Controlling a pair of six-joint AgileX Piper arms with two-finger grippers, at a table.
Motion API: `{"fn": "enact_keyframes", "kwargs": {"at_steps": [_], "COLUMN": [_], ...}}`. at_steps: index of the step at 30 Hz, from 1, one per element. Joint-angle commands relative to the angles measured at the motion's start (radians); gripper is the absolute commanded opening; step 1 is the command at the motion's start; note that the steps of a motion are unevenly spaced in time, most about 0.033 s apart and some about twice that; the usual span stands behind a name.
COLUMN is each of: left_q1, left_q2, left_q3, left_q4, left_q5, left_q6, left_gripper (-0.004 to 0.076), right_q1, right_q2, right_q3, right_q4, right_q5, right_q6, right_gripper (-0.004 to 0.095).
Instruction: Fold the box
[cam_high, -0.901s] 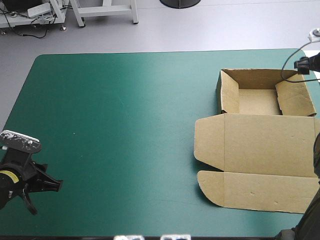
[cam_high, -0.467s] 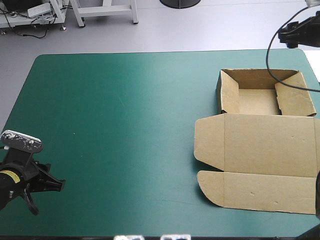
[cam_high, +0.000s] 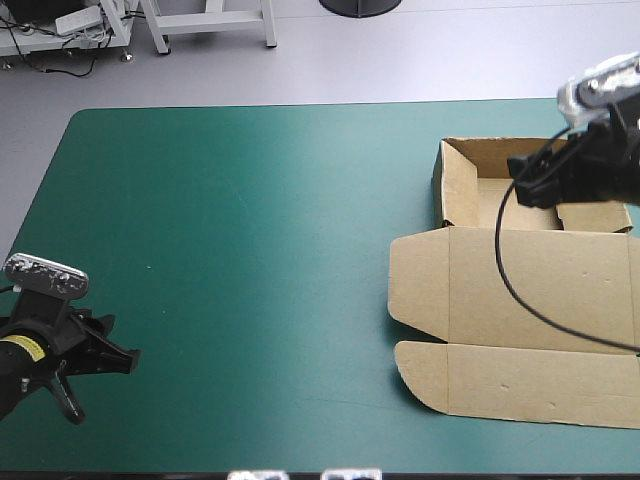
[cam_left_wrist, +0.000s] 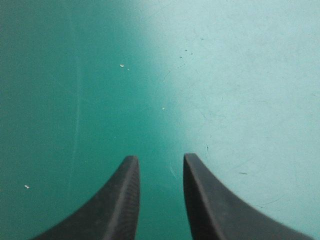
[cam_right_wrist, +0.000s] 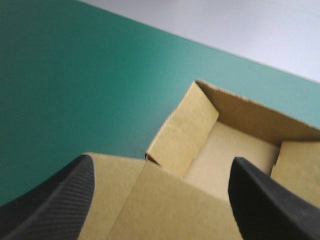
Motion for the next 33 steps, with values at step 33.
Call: {"fn": "enact_keyframes", "kwargs": {"at_steps": [33], "left_q1": [0.002], "left_q2": [0.004], "left_q3": [0.042], "left_q4": [-0.075], "left_q5": [0.025], "left_q6": [0.024], "left_gripper": [0.0216], "right_q1": [0.003], "right_q2": [-0.625], "right_q3": [0.898], "right_q4": [-0.140], "right_q5": [-0.020], "right_q6": [0.087], "right_gripper": [0.0616]}}
